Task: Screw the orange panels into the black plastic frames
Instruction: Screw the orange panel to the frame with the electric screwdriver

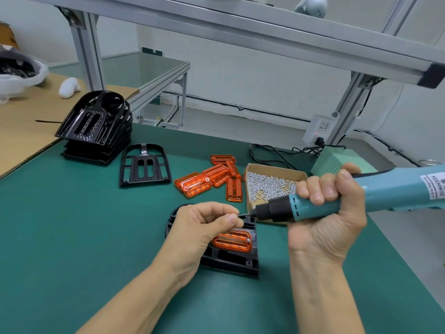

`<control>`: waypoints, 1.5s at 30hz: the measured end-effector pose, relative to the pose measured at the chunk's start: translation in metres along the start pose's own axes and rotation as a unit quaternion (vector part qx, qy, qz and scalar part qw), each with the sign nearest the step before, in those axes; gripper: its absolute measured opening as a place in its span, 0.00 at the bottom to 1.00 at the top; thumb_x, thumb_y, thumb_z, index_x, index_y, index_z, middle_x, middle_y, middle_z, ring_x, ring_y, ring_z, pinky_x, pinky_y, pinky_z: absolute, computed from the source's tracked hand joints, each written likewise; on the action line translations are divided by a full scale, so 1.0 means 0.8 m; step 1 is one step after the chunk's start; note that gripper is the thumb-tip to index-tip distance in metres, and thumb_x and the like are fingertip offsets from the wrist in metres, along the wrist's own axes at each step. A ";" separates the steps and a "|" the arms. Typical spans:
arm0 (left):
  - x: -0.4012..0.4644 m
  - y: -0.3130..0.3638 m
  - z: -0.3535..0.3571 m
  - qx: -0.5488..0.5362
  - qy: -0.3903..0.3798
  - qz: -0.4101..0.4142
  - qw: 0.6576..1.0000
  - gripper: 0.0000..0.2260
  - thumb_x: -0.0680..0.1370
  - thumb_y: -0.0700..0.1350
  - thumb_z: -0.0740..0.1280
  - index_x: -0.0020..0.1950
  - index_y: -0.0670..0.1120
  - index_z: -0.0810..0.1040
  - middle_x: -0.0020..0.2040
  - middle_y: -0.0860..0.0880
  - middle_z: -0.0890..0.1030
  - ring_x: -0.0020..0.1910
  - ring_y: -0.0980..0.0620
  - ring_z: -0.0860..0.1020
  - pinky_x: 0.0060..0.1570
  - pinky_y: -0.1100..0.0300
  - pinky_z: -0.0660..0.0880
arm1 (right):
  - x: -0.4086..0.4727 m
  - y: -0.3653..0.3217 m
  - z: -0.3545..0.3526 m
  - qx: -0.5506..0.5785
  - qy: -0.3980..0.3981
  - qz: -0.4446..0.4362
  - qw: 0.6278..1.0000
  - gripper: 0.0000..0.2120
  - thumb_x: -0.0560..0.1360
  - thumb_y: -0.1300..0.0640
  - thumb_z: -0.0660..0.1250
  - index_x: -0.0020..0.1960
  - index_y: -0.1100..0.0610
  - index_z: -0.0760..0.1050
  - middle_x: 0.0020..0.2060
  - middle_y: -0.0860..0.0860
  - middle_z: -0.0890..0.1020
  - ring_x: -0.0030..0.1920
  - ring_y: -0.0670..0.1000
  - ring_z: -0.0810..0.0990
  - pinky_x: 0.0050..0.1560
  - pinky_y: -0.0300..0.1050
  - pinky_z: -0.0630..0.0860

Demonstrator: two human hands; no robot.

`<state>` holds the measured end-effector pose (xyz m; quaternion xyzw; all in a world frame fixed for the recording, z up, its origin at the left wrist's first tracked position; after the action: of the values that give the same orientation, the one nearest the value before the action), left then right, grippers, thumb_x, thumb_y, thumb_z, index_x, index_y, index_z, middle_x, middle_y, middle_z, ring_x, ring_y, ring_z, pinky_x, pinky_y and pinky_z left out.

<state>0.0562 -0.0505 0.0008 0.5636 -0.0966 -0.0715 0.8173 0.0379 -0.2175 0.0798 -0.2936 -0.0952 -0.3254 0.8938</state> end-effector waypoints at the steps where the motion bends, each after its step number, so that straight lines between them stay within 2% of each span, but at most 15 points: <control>1: 0.001 0.001 0.000 0.011 -0.002 0.003 1.000 0.07 0.64 0.45 0.74 0.40 0.47 0.86 0.38 0.44 0.85 0.38 0.53 0.82 0.41 0.66 0.76 | 0.000 0.000 0.000 -0.003 -0.001 0.001 1.000 0.07 0.72 0.62 0.58 0.43 0.51 0.71 0.23 0.44 0.66 0.22 0.43 0.65 0.27 0.36 0.67; 6: 0.005 0.021 -0.018 0.099 0.005 0.006 0.995 0.13 0.64 0.49 0.75 0.47 0.52 0.86 0.46 0.46 0.82 0.47 0.56 0.79 0.50 0.63 0.76 | 0.005 0.002 0.001 -0.012 -0.014 0.021 1.000 0.07 0.72 0.62 0.58 0.43 0.51 0.71 0.23 0.44 0.66 0.22 0.43 0.65 0.28 0.36 0.67; 9: 0.010 0.038 -0.052 0.187 0.076 0.043 0.978 0.11 0.74 0.40 0.71 0.53 0.54 0.84 0.54 0.58 0.81 0.57 0.63 0.76 0.64 0.59 0.68 | 0.007 0.006 0.009 -0.031 -0.043 0.038 0.998 0.07 0.73 0.62 0.59 0.43 0.51 0.72 0.23 0.44 0.66 0.22 0.43 0.65 0.28 0.36 0.68; 12: 0.010 0.039 -0.063 0.384 0.120 0.066 0.913 0.12 0.76 0.44 0.69 0.54 0.59 0.82 0.52 0.69 0.76 0.61 0.66 0.69 0.71 0.53 0.58 | 0.006 0.021 0.020 -0.074 -0.082 0.068 0.992 0.08 0.72 0.64 0.61 0.44 0.52 0.73 0.23 0.45 0.67 0.22 0.44 0.66 0.28 0.37 0.68; 15: 0.013 0.023 -0.053 0.524 0.069 0.058 0.847 0.11 0.75 0.50 0.69 0.57 0.60 0.80 0.58 0.66 0.75 0.65 0.63 0.65 0.66 0.59 0.50 | 0.003 0.041 0.030 -0.123 -0.118 0.098 0.980 0.08 0.70 0.66 0.62 0.43 0.54 0.73 0.23 0.46 0.67 0.22 0.45 0.66 0.27 0.37 0.69; 17: 0.015 0.012 -0.052 0.554 0.048 0.039 0.830 0.13 0.75 0.52 0.68 0.60 0.60 0.79 0.64 0.63 0.73 0.67 0.61 0.62 0.65 0.59 0.49 | 0.001 0.052 0.035 -0.153 -0.139 0.110 0.972 0.08 0.70 0.67 0.63 0.43 0.55 0.73 0.23 0.47 0.68 0.22 0.46 0.67 0.27 0.38 0.69; 20: 0.017 0.007 -0.053 0.555 0.037 0.033 0.830 0.14 0.76 0.50 0.68 0.61 0.58 0.78 0.67 0.62 0.72 0.69 0.59 0.61 0.66 0.57 0.50 | -0.001 0.067 0.039 -0.179 -0.164 0.127 0.962 0.07 0.70 0.67 0.65 0.43 0.56 0.73 0.23 0.48 0.69 0.23 0.47 0.67 0.28 0.40 0.69; 23: 0.018 0.005 -0.051 0.542 0.025 0.033 0.839 0.14 0.76 0.47 0.68 0.61 0.56 0.79 0.67 0.60 0.72 0.70 0.57 0.62 0.71 0.54 0.55 | -0.001 0.080 0.043 -0.208 -0.179 0.142 0.951 0.07 0.69 0.66 0.65 0.44 0.57 0.73 0.24 0.50 0.68 0.23 0.49 0.67 0.29 0.40 0.69; 26: 0.018 0.006 -0.051 0.537 0.022 0.031 0.843 0.14 0.76 0.46 0.68 0.62 0.54 0.79 0.68 0.59 0.72 0.69 0.56 0.63 0.71 0.51 0.58 | -0.001 0.090 0.045 -0.226 -0.192 0.152 0.943 0.06 0.69 0.66 0.65 0.45 0.58 0.73 0.23 0.50 0.68 0.23 0.49 0.66 0.28 0.40 0.69; 39: 0.019 0.004 -0.053 0.527 0.021 0.039 0.849 0.14 0.76 0.45 0.67 0.62 0.53 0.79 0.68 0.58 0.72 0.69 0.56 0.63 0.70 0.53 0.60 | 0.003 0.119 0.049 -0.280 -0.256 0.163 0.911 0.06 0.69 0.66 0.67 0.43 0.56 0.75 0.23 0.51 0.70 0.23 0.51 0.67 0.29 0.42 0.69; 45: 0.021 0.001 -0.054 0.507 0.014 0.034 0.861 0.13 0.76 0.43 0.68 0.60 0.51 0.81 0.66 0.60 0.73 0.68 0.55 0.67 0.68 0.50 0.64 | -0.007 0.140 0.069 -0.303 -0.358 0.209 0.858 0.07 0.71 0.65 0.66 0.44 0.55 0.76 0.21 0.50 0.71 0.22 0.49 0.66 0.29 0.40 0.68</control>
<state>0.0829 -0.0152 -0.0121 0.8975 -0.1272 0.0236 0.4217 0.1065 -0.1133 0.0705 -0.6594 -0.2418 -0.0162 0.7117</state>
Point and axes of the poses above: each hand's wrist, its own x-axis towards the middle knuckle, its own z-axis out of the palm, y = z × x, the point moved 6 cm from there along x, towards the middle knuckle
